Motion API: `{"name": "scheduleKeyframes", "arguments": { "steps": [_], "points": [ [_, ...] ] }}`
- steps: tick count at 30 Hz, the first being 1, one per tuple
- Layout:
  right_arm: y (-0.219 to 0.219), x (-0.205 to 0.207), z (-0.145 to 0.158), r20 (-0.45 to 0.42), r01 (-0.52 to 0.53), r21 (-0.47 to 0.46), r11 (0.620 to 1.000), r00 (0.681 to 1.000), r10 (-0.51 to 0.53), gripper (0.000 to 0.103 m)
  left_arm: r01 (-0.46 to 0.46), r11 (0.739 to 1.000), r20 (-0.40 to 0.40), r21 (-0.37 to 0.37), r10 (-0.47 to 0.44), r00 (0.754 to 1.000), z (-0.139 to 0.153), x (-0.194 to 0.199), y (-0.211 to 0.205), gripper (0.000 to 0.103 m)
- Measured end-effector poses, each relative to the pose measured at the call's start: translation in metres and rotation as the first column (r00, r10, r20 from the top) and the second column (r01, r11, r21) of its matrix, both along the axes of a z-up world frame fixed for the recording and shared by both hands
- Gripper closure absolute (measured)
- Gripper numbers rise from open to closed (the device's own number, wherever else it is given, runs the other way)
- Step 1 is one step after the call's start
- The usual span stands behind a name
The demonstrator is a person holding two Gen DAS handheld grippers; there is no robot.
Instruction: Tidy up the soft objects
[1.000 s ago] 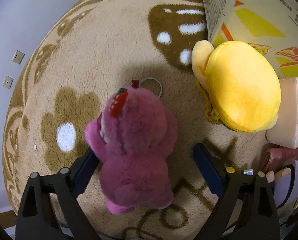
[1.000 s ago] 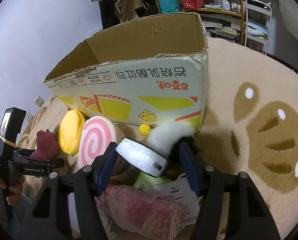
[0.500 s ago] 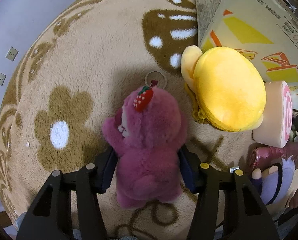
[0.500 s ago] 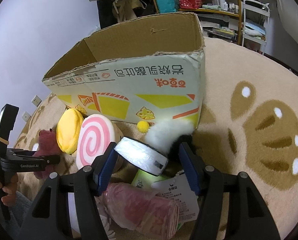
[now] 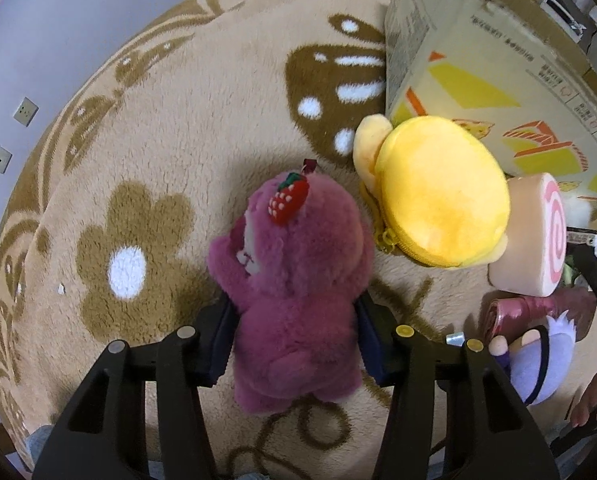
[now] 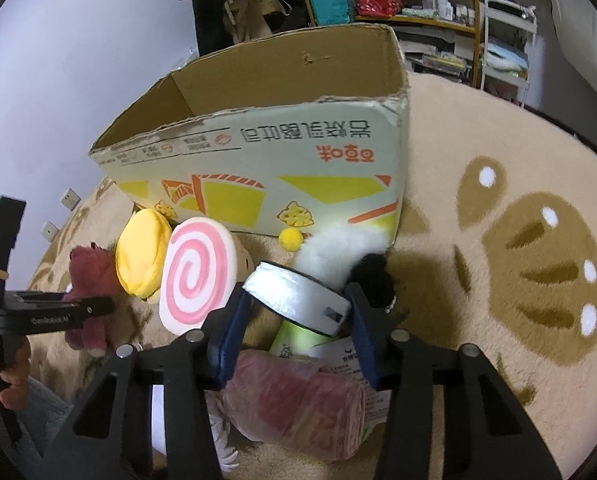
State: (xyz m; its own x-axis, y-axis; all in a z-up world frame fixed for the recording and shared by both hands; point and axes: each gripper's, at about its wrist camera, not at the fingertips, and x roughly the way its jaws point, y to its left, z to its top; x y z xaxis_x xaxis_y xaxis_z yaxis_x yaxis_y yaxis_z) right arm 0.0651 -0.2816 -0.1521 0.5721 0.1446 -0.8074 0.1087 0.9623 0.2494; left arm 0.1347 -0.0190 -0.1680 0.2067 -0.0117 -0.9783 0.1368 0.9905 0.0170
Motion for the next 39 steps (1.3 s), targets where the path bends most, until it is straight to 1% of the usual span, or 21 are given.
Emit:
{"name": "scheduleKeyframes", "arguments": {
  "steps": [5, 12, 16, 17, 20, 24, 25, 26, 27, 29, 30, 33, 34, 39],
  "points": [
    [0.003, -0.003, 0.007, 0.021, 0.005, -0.024, 1.0, 1.0, -0.005, 0.054, 0.011, 1.0, 0.049, -0.016, -0.01, 0.999, 0.01, -0.008, 0.001, 0.052],
    [0.004, -0.012, 0.027, 0.084, 0.012, -0.027, 1.0, 0.996, -0.01, 0.055, 0.056, 0.998, 0.176, -0.02, -0.052, 0.983, 0.04, -0.022, -0.004, 0.051],
    [0.005, -0.021, 0.042, 0.134, 0.037, -0.05, 0.998, 0.991, -0.03, 0.055, 0.088, 0.996, 0.263, -0.027, -0.077, 0.962, 0.06, -0.032, -0.013, 0.051],
    [0.005, -0.025, 0.047, 0.159, 0.049, -0.065, 0.997, 0.987, -0.038, 0.055, 0.095, 0.995, 0.289, -0.027, -0.083, 0.954, 0.066, -0.035, -0.014, 0.051],
    [0.006, -0.034, 0.067, 0.233, 0.085, -0.108, 0.991, 0.971, -0.057, 0.055, 0.102, 0.994, 0.331, -0.04, -0.083, 0.94, 0.077, -0.036, -0.019, 0.051],
    [0.001, -0.042, 0.089, 0.31, 0.119, -0.105, 0.987, 0.947, -0.081, 0.055, 0.123, 0.992, 0.435, -0.023, -0.101, 0.895, 0.098, -0.043, -0.024, 0.051],
    [0.0, -0.043, 0.093, 0.324, 0.126, -0.103, 0.987, 0.942, -0.087, 0.055, 0.131, 0.991, 0.464, -0.029, -0.103, 0.88, 0.105, -0.045, -0.025, 0.051],
    [-0.001, -0.044, 0.098, 0.338, 0.132, -0.101, 0.986, 0.937, -0.091, 0.055, 0.145, 0.988, 0.489, -0.054, -0.101, 0.867, 0.112, -0.046, -0.025, 0.051],
    [-0.002, -0.045, 0.102, 0.35, 0.137, -0.101, 0.985, 0.932, -0.094, 0.055, 0.152, 0.986, 0.504, -0.072, -0.095, 0.858, 0.116, -0.047, -0.024, 0.051],
    [-0.003, -0.046, 0.109, 0.372, 0.152, -0.101, 0.983, 0.922, -0.104, 0.055, 0.162, 0.983, 0.554, -0.083, -0.09, 0.828, 0.128, -0.053, -0.025, 0.051],
    [-0.005, -0.046, 0.113, 0.383, 0.157, -0.096, 0.983, 0.917, -0.109, 0.055, 0.17, 0.983, 0.585, -0.075, -0.095, 0.806, 0.134, -0.054, -0.027, 0.051],
    [-0.009, -0.047, 0.124, 0.417, 0.17, -0.085, 0.982, 0.901, -0.12, 0.055, 0.182, 0.982, 0.635, -0.058, -0.104, 0.766, 0.147, -0.056, -0.032, 0.051],
    [-0.01, -0.046, 0.127, 0.427, 0.175, -0.087, 0.981, 0.896, -0.122, 0.055, 0.184, 0.982, 0.645, -0.053, -0.107, 0.757, 0.151, -0.056, -0.034, 0.051],
    [-0.012, -0.037, 0.138, 0.458, 0.207, -0.131, 0.969, 0.88, -0.126, 0.055, 0.199, 0.98, 0.697, -0.009, -0.137, 0.704, 0.165, -0.055, -0.047, 0.051]
  ]
}}
